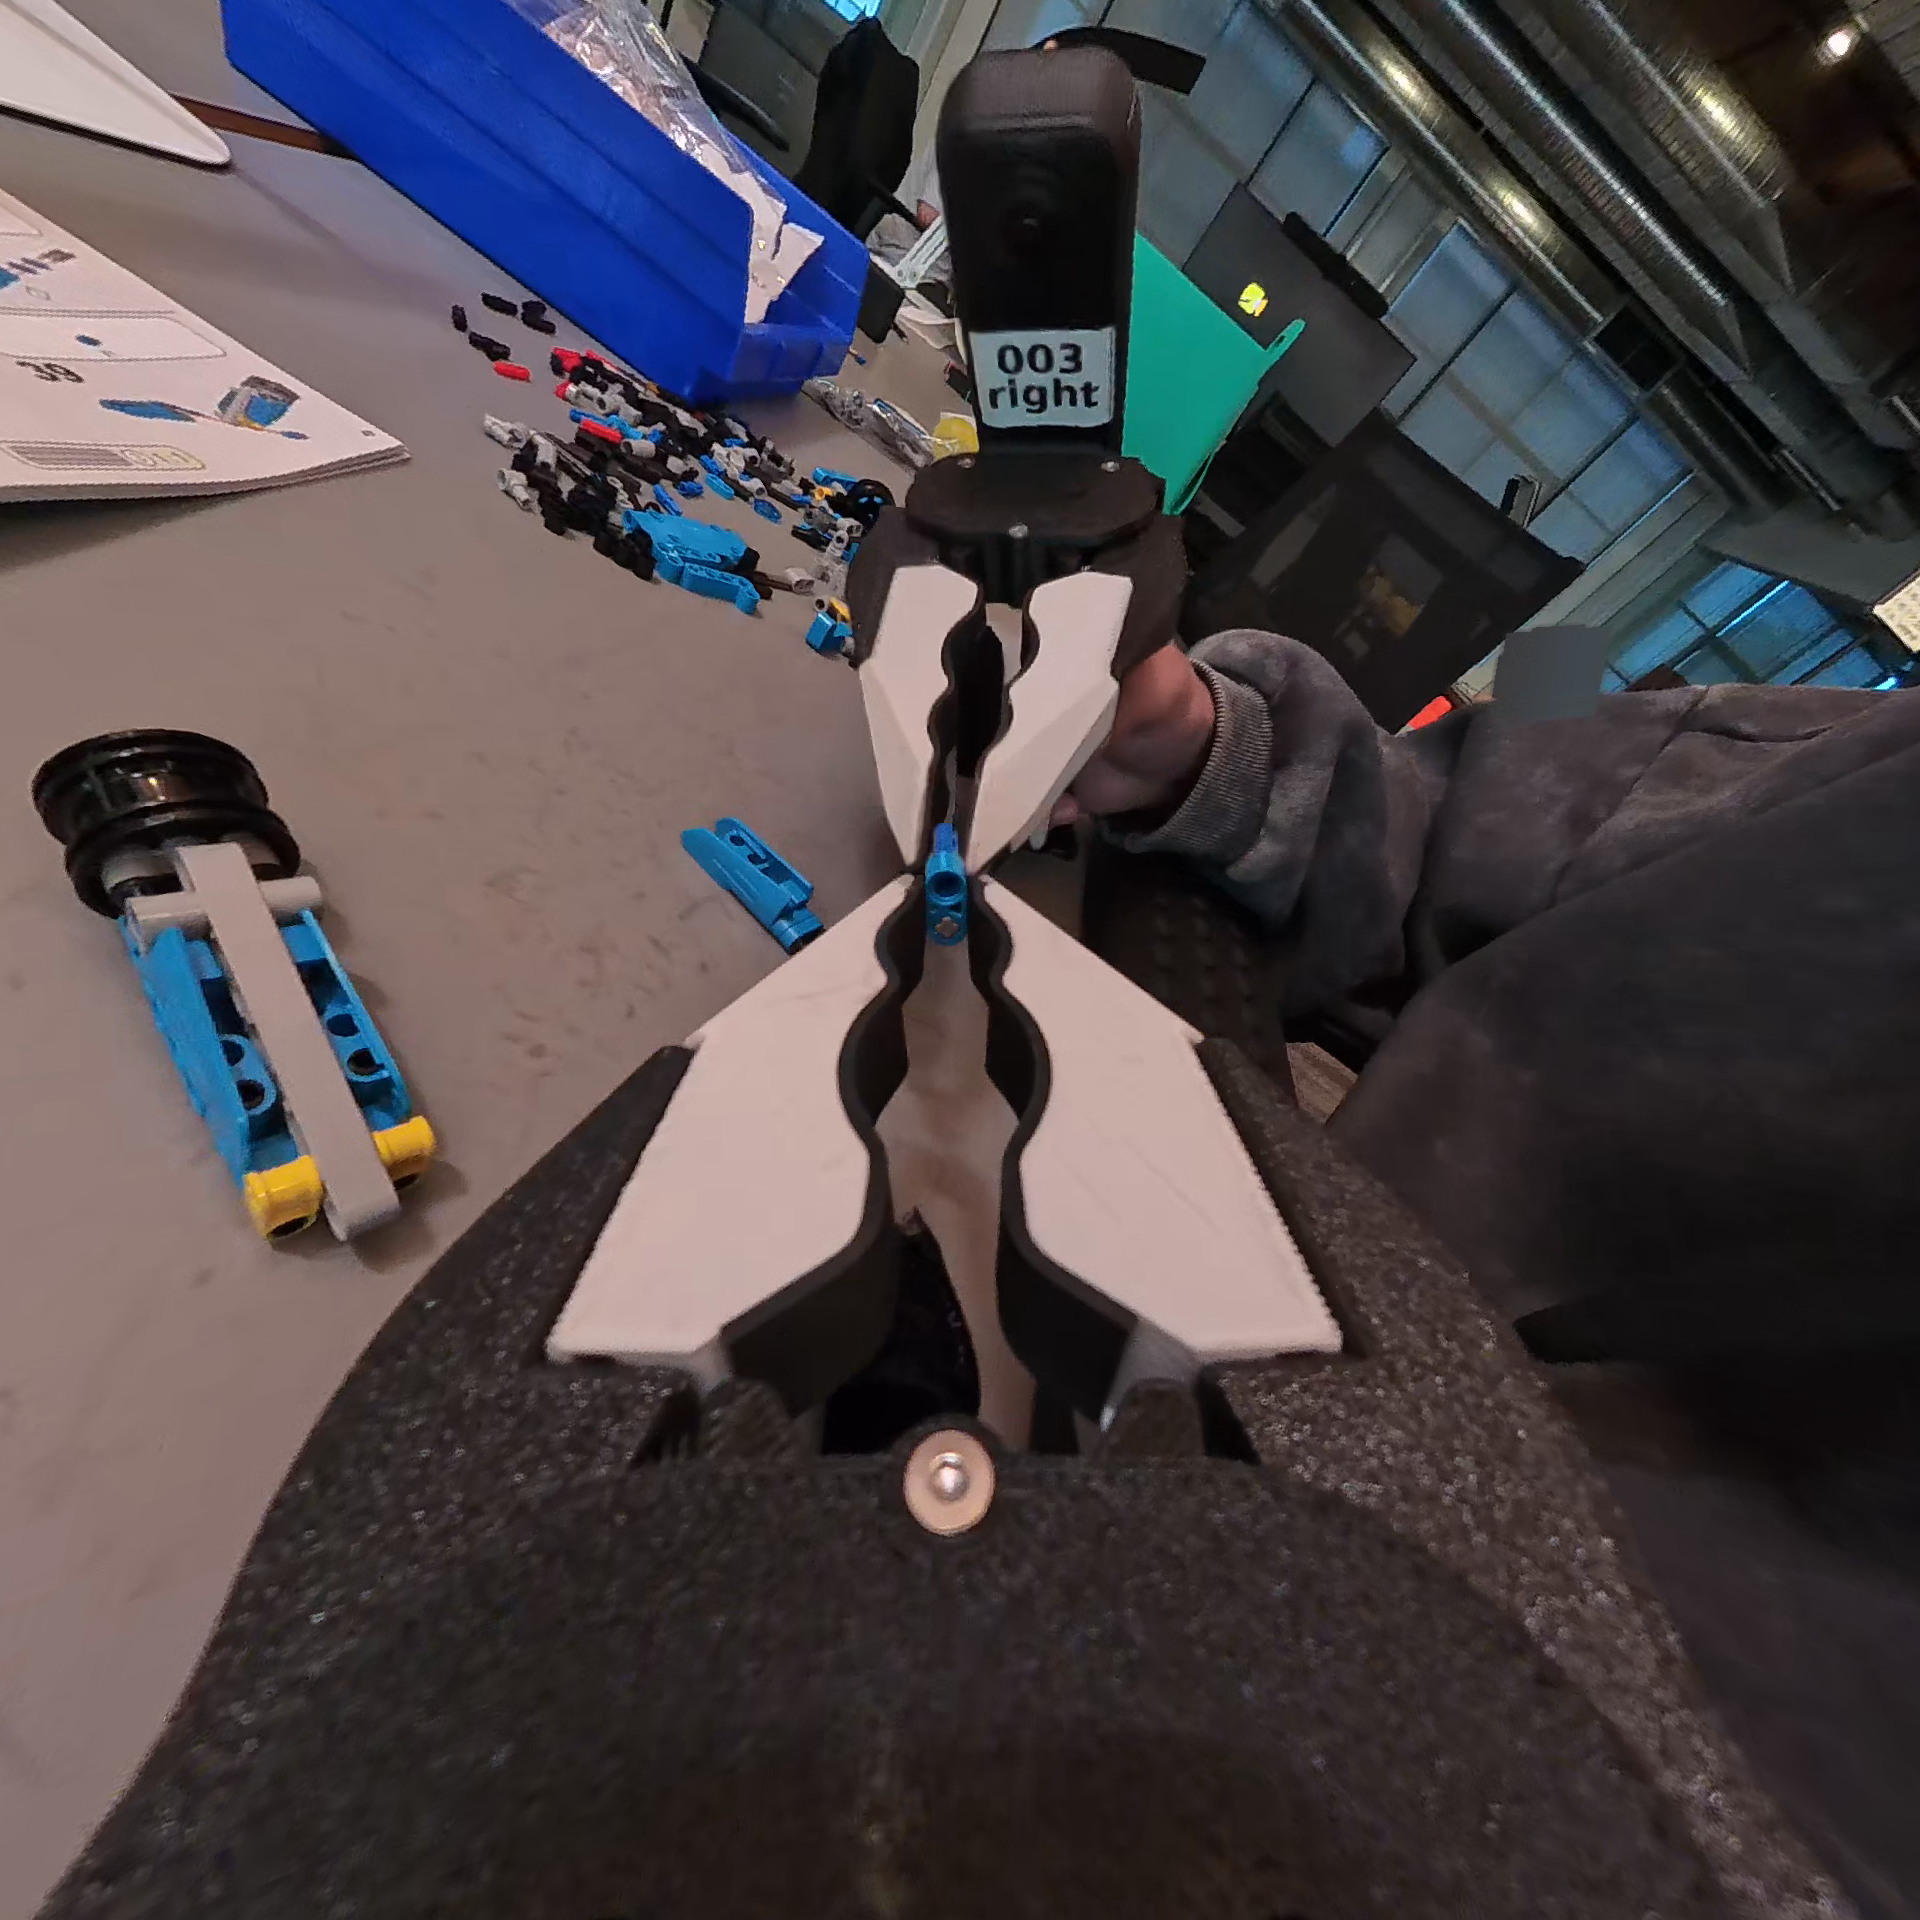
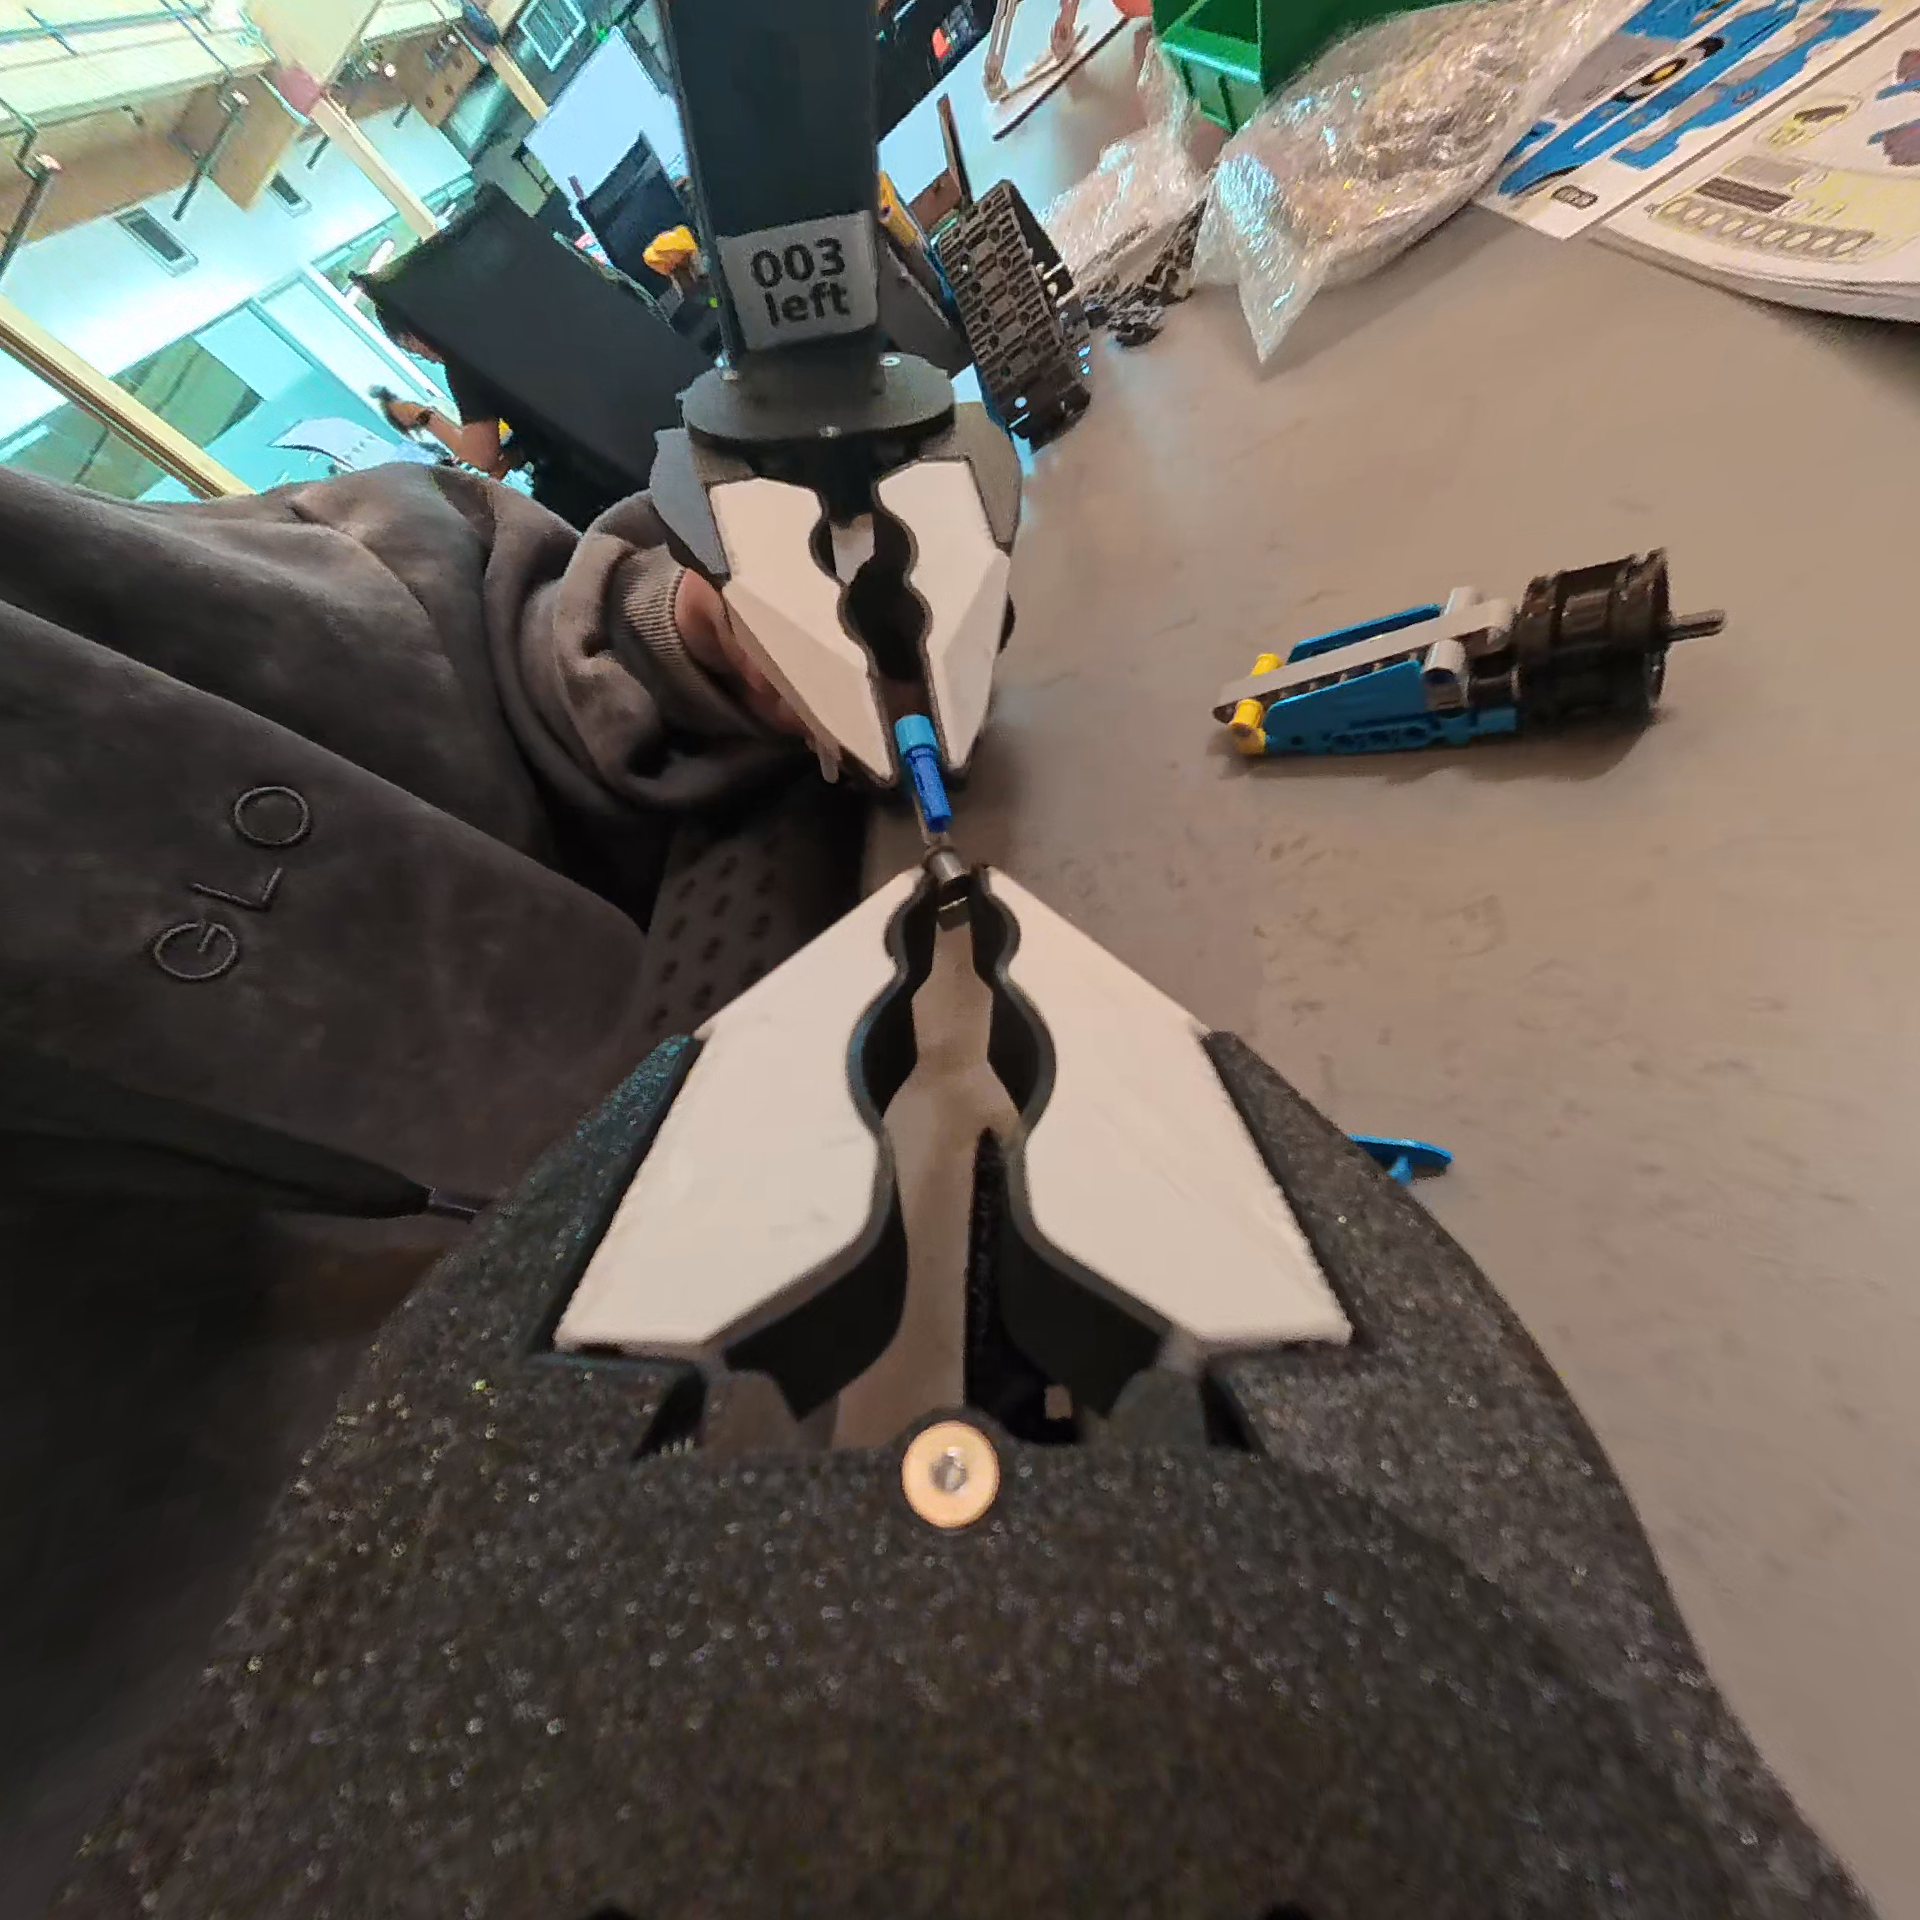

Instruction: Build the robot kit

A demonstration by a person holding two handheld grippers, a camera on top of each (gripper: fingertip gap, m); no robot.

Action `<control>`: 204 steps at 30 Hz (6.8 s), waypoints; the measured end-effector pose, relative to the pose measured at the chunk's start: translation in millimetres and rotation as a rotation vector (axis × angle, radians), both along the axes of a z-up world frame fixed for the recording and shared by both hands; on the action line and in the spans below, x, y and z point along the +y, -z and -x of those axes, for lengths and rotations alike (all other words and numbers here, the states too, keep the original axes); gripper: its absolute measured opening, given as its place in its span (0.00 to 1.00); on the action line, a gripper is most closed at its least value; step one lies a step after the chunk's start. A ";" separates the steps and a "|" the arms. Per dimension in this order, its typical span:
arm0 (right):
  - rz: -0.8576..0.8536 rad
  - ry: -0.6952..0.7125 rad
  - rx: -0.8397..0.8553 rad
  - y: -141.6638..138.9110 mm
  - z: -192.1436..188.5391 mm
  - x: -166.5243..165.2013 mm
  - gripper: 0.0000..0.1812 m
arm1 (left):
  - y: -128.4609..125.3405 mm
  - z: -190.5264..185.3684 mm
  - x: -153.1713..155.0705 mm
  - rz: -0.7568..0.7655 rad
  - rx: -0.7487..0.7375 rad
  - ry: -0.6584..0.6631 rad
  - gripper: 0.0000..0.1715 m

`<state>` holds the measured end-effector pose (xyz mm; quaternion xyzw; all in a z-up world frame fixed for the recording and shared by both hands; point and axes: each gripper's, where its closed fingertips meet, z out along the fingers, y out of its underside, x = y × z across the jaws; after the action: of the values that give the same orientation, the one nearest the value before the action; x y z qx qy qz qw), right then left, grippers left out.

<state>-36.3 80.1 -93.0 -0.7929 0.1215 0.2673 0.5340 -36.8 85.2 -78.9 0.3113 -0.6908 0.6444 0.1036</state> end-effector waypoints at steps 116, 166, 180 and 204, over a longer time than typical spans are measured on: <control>0.320 0.370 -0.958 -8.4 -40.7 13.1 0.15 | -2.0 -34.9 0.3 0.230 0.250 -0.223 0.04; 0.321 0.385 -0.851 -6.1 -43.4 18.6 0.13 | -7.3 -34.0 0.9 0.280 0.249 -0.224 0.04; 0.328 0.366 -0.893 -3.3 -42.6 20.3 0.12 | -6.1 -34.7 3.8 0.252 0.226 -0.255 0.04; 0.269 0.331 -0.829 -8.6 -38.7 20.5 0.09 | -15.3 -32.9 7.9 0.368 0.271 -0.210 0.04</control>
<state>2.4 100.6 -84.4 -0.8649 0.0561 -0.1791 0.4655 -3.8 93.1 -63.5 0.4409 -0.5056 0.7187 0.1827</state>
